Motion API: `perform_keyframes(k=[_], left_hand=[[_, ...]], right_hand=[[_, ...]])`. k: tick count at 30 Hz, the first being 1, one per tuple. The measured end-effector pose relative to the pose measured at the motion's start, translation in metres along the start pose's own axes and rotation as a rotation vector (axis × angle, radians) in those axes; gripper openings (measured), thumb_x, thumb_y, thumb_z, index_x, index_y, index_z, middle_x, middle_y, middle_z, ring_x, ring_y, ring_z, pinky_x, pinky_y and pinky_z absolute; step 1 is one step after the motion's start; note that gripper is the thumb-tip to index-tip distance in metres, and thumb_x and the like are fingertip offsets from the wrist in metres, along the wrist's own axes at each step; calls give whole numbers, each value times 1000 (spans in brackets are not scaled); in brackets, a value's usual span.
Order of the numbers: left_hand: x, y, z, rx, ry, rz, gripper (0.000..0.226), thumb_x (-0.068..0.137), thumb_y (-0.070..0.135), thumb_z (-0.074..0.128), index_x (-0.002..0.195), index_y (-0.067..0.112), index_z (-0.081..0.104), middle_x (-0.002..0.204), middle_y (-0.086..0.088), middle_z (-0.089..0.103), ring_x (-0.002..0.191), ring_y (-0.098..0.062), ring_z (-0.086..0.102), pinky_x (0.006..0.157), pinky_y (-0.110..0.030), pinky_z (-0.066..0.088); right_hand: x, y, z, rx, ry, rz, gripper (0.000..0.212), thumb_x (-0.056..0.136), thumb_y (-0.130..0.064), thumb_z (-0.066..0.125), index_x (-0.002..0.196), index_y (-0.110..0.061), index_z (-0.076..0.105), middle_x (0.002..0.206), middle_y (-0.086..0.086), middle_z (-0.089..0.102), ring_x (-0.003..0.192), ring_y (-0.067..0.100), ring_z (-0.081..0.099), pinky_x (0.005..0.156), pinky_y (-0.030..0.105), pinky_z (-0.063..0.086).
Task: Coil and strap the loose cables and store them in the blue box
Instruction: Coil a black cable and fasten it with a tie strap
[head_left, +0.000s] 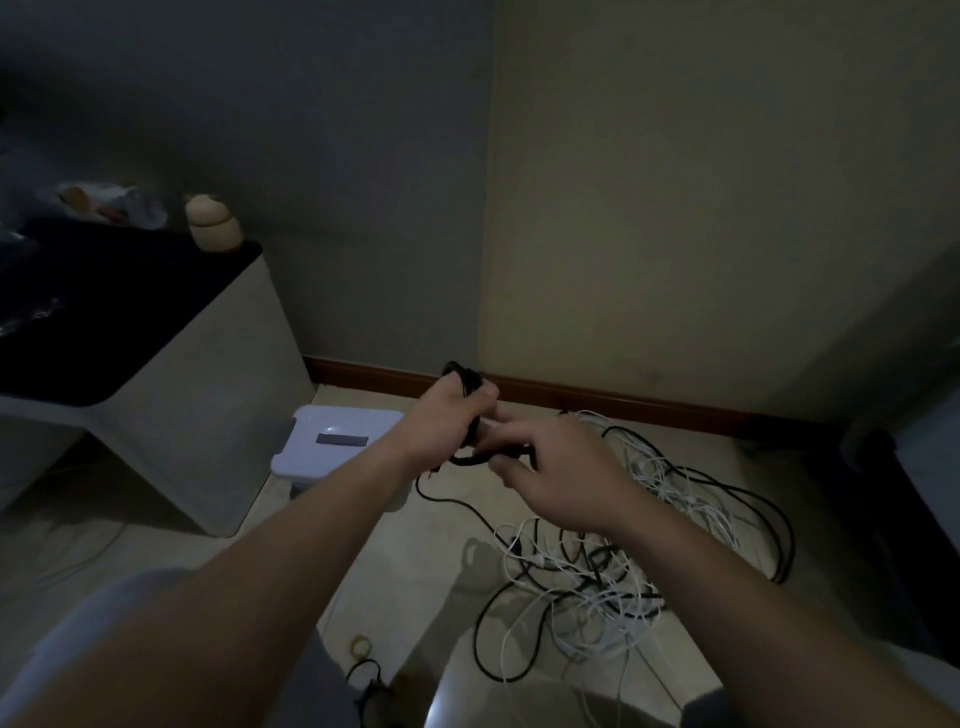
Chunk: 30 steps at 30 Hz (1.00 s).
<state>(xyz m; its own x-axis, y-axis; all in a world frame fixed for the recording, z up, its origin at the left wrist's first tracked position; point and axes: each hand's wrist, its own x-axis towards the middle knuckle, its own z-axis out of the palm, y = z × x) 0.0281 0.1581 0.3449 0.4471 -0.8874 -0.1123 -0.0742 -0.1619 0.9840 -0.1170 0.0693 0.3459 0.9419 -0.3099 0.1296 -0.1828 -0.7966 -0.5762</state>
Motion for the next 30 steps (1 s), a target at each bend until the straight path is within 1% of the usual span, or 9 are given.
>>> perform_keyframes(k=[2, 5, 8, 11, 14, 19, 21, 25, 30], left_hand=[[-3, 0, 2, 81, -73, -14, 34, 105, 21, 48, 74, 12, 59, 66, -1, 64, 59, -15, 60, 63, -32, 46], [-7, 1, 9, 90, -222, -124, 39, 106, 32, 45, 89, 7, 69, 70, -12, 72, 50, -19, 62, 53, -30, 42], [-9, 1, 14, 13, -271, -206, 44, 107, 34, 36, 90, 2, 60, 60, -14, 65, 40, -17, 51, 52, -32, 33], [-12, 8, 15, -187, -388, -296, 63, 105, 52, 24, 96, -1, 56, 56, -13, 57, 38, -17, 42, 45, -29, 33], [-14, 14, 13, -299, -483, -288, 53, 102, 45, 24, 99, 1, 54, 50, -9, 48, 34, -15, 34, 43, -28, 26], [-17, 20, 10, -348, -525, -321, 34, 102, 30, 31, 91, 7, 54, 46, 3, 33, 35, -10, 24, 46, -29, 19], [-19, 23, 11, -397, -557, -329, 29, 103, 28, 34, 90, 11, 53, 46, 6, 31, 34, -8, 24, 43, -24, 23], [-23, 30, 10, -548, -573, -295, 26, 101, 31, 36, 89, 13, 51, 42, 9, 31, 31, -4, 26, 40, -21, 30], [-24, 35, 7, -728, -526, -246, 24, 98, 31, 39, 86, 15, 52, 38, 10, 30, 29, -5, 24, 42, -21, 31]], right_hand=[[1, 2, -4, 66, 96, 23, 10, 86, -33, 72, 92, -38, 66, 93, -20, 71, 86, -1, 65, 77, 35, 54], [3, 7, -12, 42, 201, 68, 30, 75, -43, 79, 83, -34, 51, 74, -17, 65, 73, -1, 60, 65, 34, 51], [2, 13, -23, -82, 297, 165, 49, 58, -71, 72, 79, -34, 47, 63, -15, 60, 60, 0, 55, 53, 29, 45], [2, 21, -32, -211, 334, 258, 62, 50, -88, 60, 73, -33, 44, 61, -12, 57, 58, 3, 52, 52, 29, 40], [2, 30, -34, -105, 288, 267, 55, 58, -81, 60, 75, -30, 48, 65, -10, 56, 60, 5, 50, 54, 32, 38], [4, 45, -31, 253, 241, 147, 15, 89, -35, 71, 84, -26, 61, 74, -8, 62, 68, 3, 56, 65, 31, 46], [4, 52, -30, 299, 248, 166, 21, 90, -39, 70, 81, -23, 61, 69, -10, 59, 64, 4, 53, 64, 32, 43], [4, 61, -23, 413, 193, 245, 54, 84, -72, 51, 70, -20, 49, 59, -14, 42, 56, 4, 38, 60, 32, 32], [7, 62, -7, 633, 102, 232, 49, 96, -58, 39, 75, -14, 47, 63, 3, 43, 59, 16, 41, 64, 37, 33]])
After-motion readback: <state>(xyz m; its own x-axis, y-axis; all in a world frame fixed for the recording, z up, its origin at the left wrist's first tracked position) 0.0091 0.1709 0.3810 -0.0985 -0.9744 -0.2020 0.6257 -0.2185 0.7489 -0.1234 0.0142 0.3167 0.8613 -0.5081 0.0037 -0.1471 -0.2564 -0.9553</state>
